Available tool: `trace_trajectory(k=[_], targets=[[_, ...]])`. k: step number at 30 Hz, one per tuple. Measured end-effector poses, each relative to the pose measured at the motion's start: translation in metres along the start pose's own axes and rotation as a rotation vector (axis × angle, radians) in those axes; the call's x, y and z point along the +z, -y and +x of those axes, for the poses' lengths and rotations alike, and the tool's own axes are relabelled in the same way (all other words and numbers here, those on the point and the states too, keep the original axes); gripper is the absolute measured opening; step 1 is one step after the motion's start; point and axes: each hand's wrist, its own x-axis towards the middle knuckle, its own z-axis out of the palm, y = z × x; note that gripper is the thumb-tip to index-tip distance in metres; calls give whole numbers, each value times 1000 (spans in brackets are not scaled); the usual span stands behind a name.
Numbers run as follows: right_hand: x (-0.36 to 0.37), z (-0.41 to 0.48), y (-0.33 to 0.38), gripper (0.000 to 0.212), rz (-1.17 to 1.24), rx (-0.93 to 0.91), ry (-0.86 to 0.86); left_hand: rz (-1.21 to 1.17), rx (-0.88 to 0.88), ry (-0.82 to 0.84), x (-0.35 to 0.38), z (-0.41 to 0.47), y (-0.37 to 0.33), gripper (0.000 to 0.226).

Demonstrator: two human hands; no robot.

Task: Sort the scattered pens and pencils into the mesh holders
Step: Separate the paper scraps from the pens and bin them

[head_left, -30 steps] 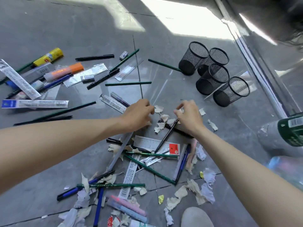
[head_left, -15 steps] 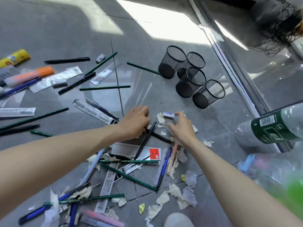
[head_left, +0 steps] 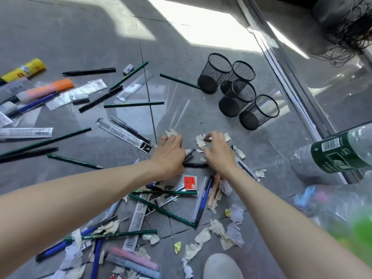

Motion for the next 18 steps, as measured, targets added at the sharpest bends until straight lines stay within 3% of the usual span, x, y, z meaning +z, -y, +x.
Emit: trace_trajectory(k=[3, 7, 12, 15, 18], targets=[[-19, -9, -28, 29, -26, 220, -140, 14, 36, -98, -1, -1, 1, 22], [-28, -27, -66, 34, -75, 484, 83, -92, 38, -190, -5, 5, 5, 25], [-21, -41, -74, 35, -164, 449, 180, -548, -88, -118, -19, 19, -2, 20], [-27, -32, -69, 23, -111, 444, 28, -820, -134, -43, -23, 22, -3, 15], [-37, -13, -52, 18, 141, 392, -139, -872, -129, -58, -30, 28, -3, 15]])
